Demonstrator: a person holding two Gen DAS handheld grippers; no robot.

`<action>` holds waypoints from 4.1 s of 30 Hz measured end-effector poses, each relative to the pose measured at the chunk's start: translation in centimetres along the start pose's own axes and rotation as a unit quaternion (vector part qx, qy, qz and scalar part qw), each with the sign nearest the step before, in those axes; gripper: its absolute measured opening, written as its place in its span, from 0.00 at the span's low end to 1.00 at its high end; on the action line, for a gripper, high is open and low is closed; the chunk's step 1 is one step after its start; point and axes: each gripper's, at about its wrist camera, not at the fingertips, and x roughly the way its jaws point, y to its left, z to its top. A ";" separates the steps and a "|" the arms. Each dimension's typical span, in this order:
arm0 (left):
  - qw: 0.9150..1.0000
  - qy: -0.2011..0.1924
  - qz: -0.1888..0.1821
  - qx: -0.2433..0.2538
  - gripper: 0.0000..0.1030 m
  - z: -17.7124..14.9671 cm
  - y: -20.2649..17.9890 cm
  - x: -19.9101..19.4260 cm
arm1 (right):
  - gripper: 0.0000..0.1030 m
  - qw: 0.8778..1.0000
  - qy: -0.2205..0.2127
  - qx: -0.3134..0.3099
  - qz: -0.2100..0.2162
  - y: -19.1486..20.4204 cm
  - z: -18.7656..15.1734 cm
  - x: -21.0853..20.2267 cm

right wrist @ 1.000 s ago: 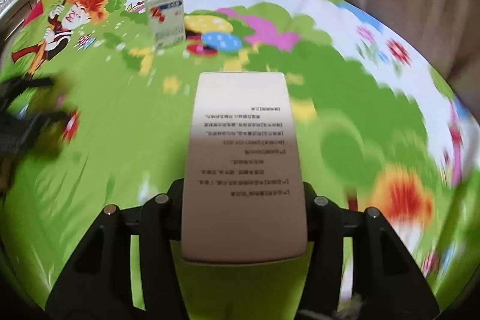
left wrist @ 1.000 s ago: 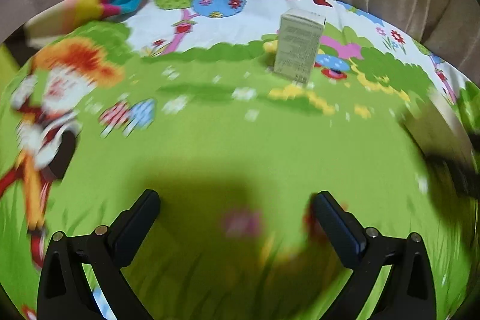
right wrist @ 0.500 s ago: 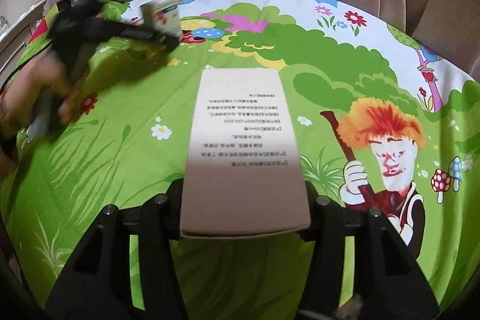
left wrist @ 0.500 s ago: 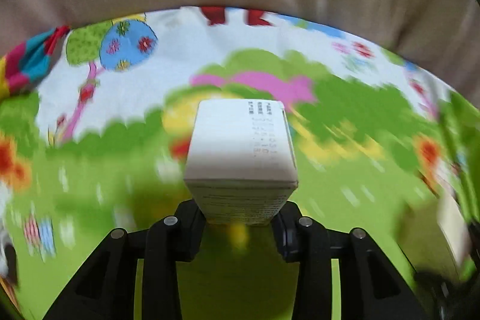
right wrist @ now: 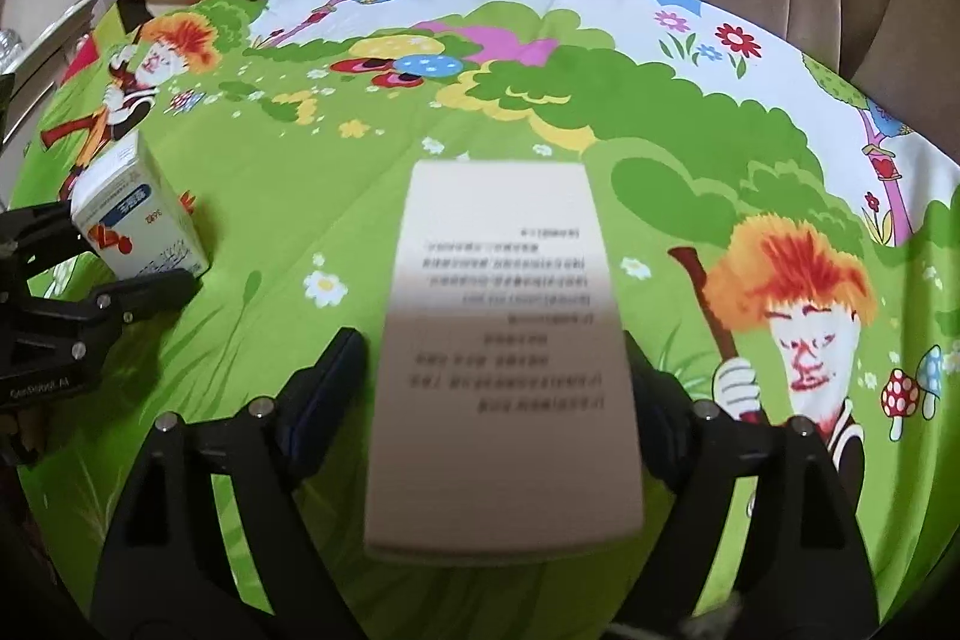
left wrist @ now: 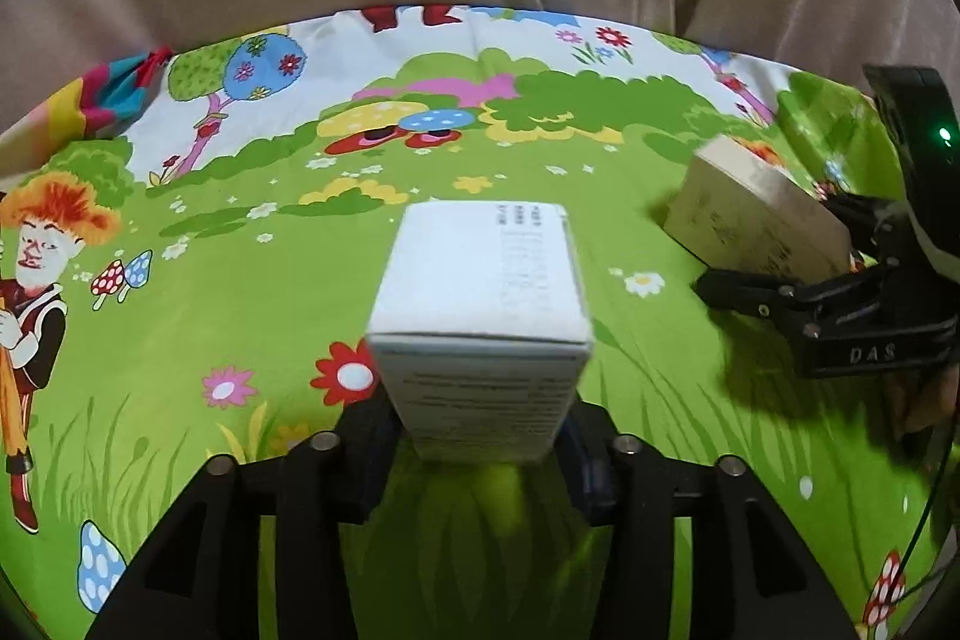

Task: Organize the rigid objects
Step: 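Grasp the white medicine box with the left tool while the right tool grasps the beige box, then carry both boxes to the storage box and open both tools inside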

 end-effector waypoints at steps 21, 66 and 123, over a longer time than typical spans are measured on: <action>1.000 -0.001 -0.003 -0.001 0.39 0.0 -0.1 0.1 | 0.53 1.000 -0.011 0.004 -0.022 -0.1 0.0 -0.3; 0.933 -0.344 0.096 -0.038 0.39 -12.2 -3.4 -32.9 | 0.54 0.881 -0.469 -0.035 -0.046 18.5 -9.1 -34.2; 0.878 -0.187 0.254 -0.361 0.39 -33.2 17.4 -33.9 | 0.54 0.891 -0.084 -0.382 0.229 48.9 -8.5 -15.0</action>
